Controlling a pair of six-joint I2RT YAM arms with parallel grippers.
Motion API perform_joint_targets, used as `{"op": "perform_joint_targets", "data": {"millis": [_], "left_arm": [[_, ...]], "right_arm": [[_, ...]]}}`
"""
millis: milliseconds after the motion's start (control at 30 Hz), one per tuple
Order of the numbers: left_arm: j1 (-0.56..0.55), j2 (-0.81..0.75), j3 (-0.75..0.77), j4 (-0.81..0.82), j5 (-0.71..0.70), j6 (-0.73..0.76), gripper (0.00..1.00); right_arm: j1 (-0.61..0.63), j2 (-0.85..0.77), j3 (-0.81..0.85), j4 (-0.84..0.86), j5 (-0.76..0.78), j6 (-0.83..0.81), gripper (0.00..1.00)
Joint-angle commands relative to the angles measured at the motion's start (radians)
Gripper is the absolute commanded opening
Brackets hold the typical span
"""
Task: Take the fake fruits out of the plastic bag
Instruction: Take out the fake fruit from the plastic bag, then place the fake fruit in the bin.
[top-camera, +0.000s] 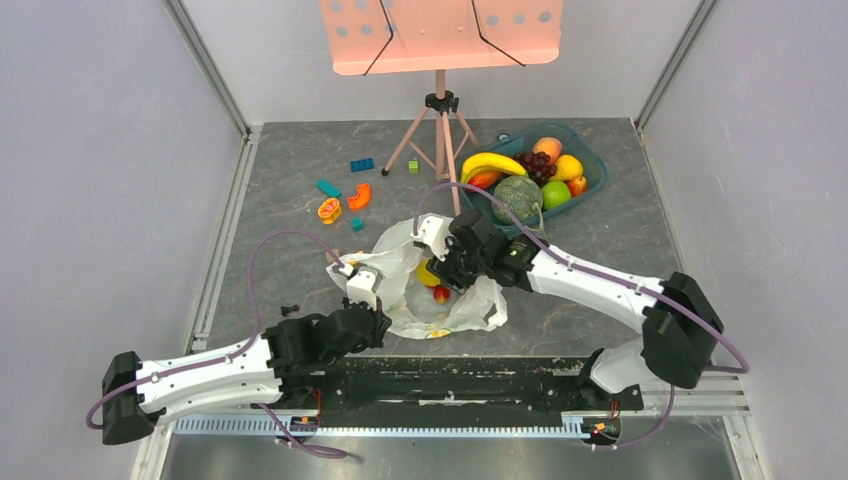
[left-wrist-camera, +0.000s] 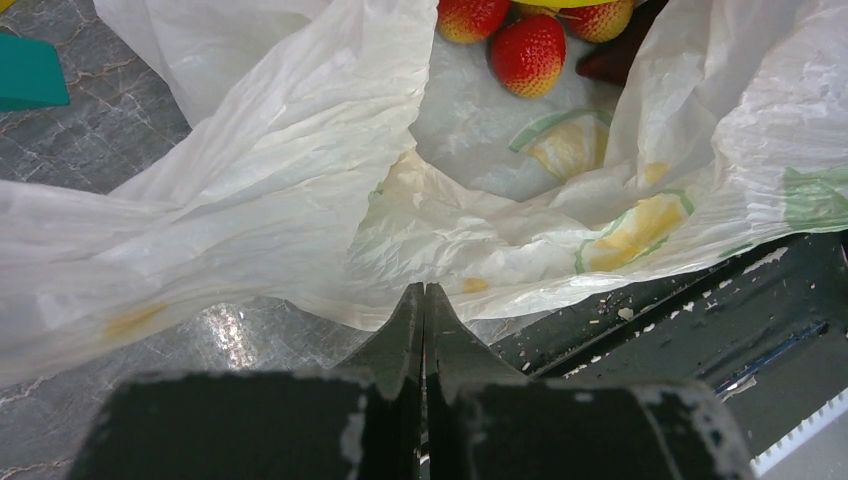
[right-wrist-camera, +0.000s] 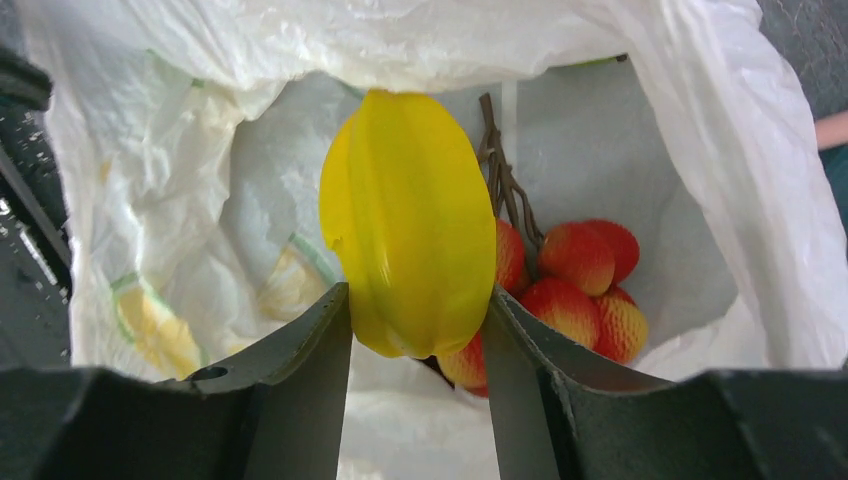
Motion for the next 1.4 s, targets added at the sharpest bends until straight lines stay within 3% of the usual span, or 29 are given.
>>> {"op": "perform_joint_targets", "data": {"millis": [0,500,800,1000,1367], "left_arm": [[-0.003,0.002,-0.004,0.033,-0.034,-0.056,0.02],[-0.004,0.006,0.007,0.033,-0.028,-0.059,0.02],[-0.005,0.0,0.01,0.028,-0.026,-0.067,0.02],[-0.005,-0.001,0.013,0.018,-0.028,-0.066,0.02],[-0.005,-0.002,0.01,0.016,-0.029,-0.064,0.02]], "right_arm": [[0.007,-0.102,-0.029,-0.03,-0.01,0.032,0.46],[0.025,-0.34,-0.057,0.014,-0.114,0.017,0.46],[0.005,-0.367,0.006,-0.01,0.042,0.042,0.42],[-0.117,-0.407,0.039,-0.011,0.058,0.058,0.42],[-0.358,-0.35,0.086,-0.012,0.242,0.13,0.42]]}}
